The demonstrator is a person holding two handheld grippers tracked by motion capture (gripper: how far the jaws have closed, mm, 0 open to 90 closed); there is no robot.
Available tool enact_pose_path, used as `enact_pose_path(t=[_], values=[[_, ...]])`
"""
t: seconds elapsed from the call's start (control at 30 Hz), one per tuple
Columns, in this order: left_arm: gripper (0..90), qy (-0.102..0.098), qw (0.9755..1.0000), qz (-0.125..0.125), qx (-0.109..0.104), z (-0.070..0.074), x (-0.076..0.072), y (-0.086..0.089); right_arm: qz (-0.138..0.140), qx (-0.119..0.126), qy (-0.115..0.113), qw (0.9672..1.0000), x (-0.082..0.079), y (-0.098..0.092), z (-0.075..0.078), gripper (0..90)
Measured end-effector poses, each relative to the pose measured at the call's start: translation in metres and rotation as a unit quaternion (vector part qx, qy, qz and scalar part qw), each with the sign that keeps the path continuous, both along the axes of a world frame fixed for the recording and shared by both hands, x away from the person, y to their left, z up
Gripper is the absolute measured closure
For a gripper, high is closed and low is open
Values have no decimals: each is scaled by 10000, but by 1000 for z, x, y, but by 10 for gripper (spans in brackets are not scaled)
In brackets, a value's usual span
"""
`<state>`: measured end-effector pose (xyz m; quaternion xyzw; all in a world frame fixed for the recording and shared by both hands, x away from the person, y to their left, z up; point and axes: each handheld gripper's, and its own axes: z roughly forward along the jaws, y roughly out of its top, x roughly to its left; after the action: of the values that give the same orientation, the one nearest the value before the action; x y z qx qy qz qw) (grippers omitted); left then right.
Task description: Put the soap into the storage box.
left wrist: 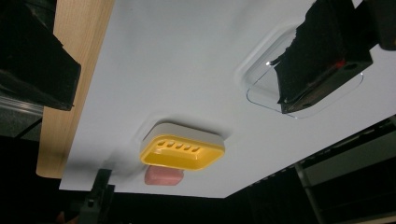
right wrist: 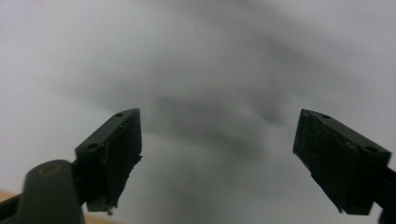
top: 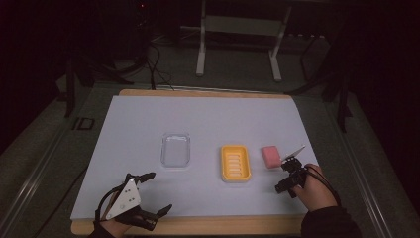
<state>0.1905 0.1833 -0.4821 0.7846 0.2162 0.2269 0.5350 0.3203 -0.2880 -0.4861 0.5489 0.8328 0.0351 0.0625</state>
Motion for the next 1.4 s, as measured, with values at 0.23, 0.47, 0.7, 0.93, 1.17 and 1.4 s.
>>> enact_pose_path(t=[0.23, 0.47, 0.7, 0.93, 1.17, 1.4], values=[[6, -6, 10000, 17, 22, 0, 0, 0, -324, -208, 706, 9968, -2, 6, 0, 168], [6, -7, 10000, 29, 20, 0, 0, 0, -696, 60, 1001, 9925, 5, 8, 2, 155], [6, -8, 10000, 26, 20, 0, 0, 0, -807, 23, 922, 9925, 16, 12, 10, 162], [6, -6, 10000, 23, 23, 0, 0, 0, -826, -28, 814, 9932, 30, 15, 15, 148], [6, -3, 10000, 21, 17, 0, 0, 0, -855, -15, 820, 9930, 44, 16, 17, 154], [6, 3, 10000, 15, 18, 0, 0, 0, -762, -119, 711, 9945, 57, 18, 20, 157]])
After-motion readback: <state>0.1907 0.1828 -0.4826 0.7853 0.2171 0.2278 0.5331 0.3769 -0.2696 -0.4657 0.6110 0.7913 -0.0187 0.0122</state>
